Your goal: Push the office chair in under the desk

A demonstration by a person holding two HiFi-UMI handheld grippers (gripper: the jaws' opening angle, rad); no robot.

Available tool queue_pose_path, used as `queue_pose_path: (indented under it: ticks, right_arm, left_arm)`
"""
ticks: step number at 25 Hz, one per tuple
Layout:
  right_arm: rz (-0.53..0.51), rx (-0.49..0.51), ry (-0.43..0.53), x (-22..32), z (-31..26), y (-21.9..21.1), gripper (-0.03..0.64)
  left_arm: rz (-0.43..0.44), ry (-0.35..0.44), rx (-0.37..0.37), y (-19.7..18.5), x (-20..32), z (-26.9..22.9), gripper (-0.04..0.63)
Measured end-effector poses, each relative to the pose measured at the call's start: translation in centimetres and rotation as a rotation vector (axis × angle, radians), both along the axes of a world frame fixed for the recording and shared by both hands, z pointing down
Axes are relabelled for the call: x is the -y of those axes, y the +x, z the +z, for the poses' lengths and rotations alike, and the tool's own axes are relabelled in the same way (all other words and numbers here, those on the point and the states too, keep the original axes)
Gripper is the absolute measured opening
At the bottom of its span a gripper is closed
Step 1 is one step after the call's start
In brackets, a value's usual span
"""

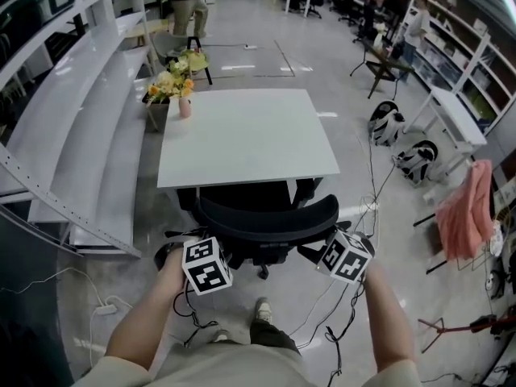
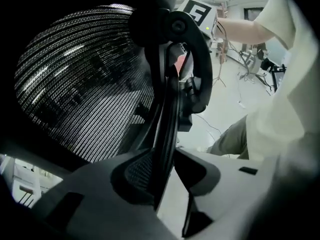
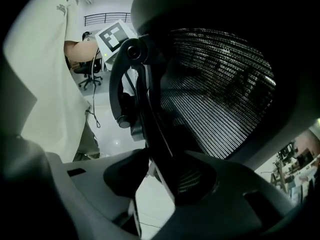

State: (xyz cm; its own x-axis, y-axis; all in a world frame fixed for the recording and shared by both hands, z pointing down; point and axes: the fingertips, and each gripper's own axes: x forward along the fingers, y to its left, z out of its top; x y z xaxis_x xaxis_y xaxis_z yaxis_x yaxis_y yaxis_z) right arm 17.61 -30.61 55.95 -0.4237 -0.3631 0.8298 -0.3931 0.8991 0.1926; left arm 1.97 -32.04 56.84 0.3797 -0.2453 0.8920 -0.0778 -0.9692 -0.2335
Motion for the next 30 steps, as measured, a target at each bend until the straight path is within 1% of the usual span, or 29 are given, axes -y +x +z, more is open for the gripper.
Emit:
queue_pose_path:
  ticks: [9,16,21,23,27,30]
  right_arm:
    - [-0.067,-0.014,0.006,7.1,0.1,1.9,0.153]
    - [-0.122,-0.003,0.020,10.9,0.0,3.1,0.153]
    - [-0.143,0.018,0.018,13.1,0.1,2.9,0.153]
    - [-0.150,0.028,0.019,13.8,0.0,2.6,0.153]
    - [-0.157,0.048,0.039,15.2,-0.1,1.6,0.150]
    - [-0.156,0.048,0.052,16.1,-0.1,1.0,0.150]
  left_arm:
    - [-0.076,-0.008,0.006,1.7,6.3,0.2,0.133]
    - [-0.113,0.003,0.011,2.9,9.3,0.1,0.133]
    - [-0.136,0.014,0.019,2.6,11.4,0.2,0.138]
    - [-0.147,0.027,0.030,2.3,12.4,0.2,0.141]
    - [-0.171,0.081,0.058,1.3,14.1,0.2,0.150]
    - [-0.191,0.100,0.068,0.7,15.3,0.2,0.155]
